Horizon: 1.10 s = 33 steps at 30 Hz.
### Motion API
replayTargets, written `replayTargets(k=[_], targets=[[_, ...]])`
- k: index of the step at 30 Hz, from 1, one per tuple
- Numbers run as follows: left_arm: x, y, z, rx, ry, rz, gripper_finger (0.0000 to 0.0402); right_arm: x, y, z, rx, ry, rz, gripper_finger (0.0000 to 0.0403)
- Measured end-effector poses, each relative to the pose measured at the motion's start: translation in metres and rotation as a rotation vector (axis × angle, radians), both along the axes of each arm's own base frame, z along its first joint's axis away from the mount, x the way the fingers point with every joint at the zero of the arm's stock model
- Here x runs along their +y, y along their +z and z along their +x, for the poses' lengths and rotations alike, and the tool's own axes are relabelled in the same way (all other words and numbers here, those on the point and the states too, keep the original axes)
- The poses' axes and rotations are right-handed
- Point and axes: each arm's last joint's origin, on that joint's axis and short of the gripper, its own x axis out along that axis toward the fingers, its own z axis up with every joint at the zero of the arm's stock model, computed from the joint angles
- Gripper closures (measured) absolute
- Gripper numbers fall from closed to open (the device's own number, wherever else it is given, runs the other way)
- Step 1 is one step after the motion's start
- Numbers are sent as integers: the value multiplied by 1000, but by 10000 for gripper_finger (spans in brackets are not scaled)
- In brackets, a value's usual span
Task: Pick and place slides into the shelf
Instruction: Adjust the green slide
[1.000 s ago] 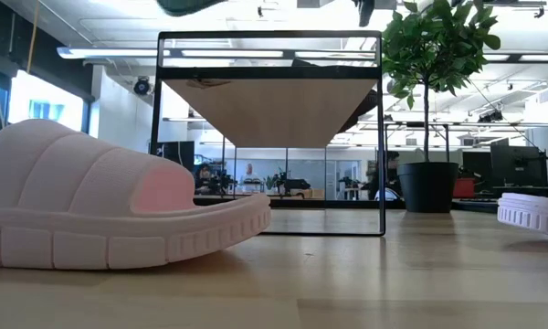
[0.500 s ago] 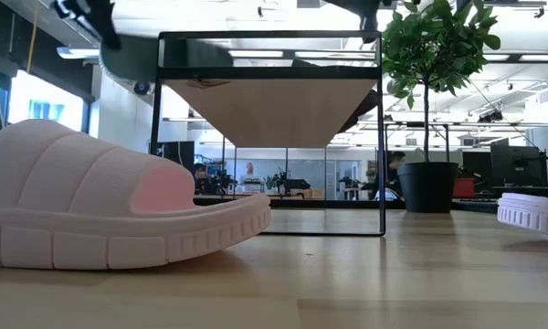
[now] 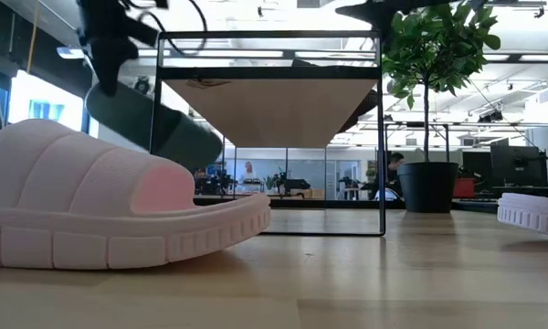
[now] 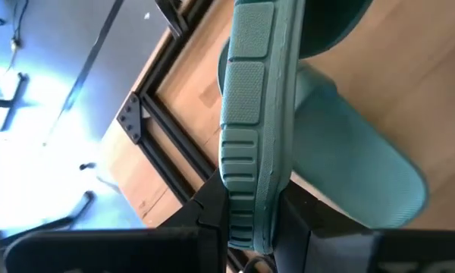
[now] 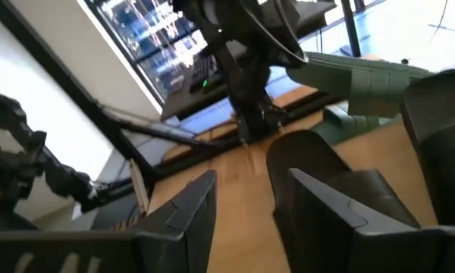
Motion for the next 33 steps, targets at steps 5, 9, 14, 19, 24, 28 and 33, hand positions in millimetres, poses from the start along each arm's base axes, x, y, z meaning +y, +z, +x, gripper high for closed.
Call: replayTargets(k=[5,9,14,19,24,28,33], targets=[[3,-27,9,101,-4,-43,352,7,10,-31,24,4,12,254],[4,-54,12,71,3,-45,352,12,15,-47,23,-19,4,254],[1,-70,5,72,94,-7,347,16,16,-54,30,-35,-11,254],[0,-67,-3,82,146,8,352,18,13,-55,67,-51,-15,254],[-2,-67,-7,102,191,2,352,18,11,-55,85,-51,-13,254],[-5,-64,-14,122,269,10,346,19,8,-58,126,-44,11,254],[-5,-65,-14,117,277,16,339,20,1,-66,214,-46,49,254]])
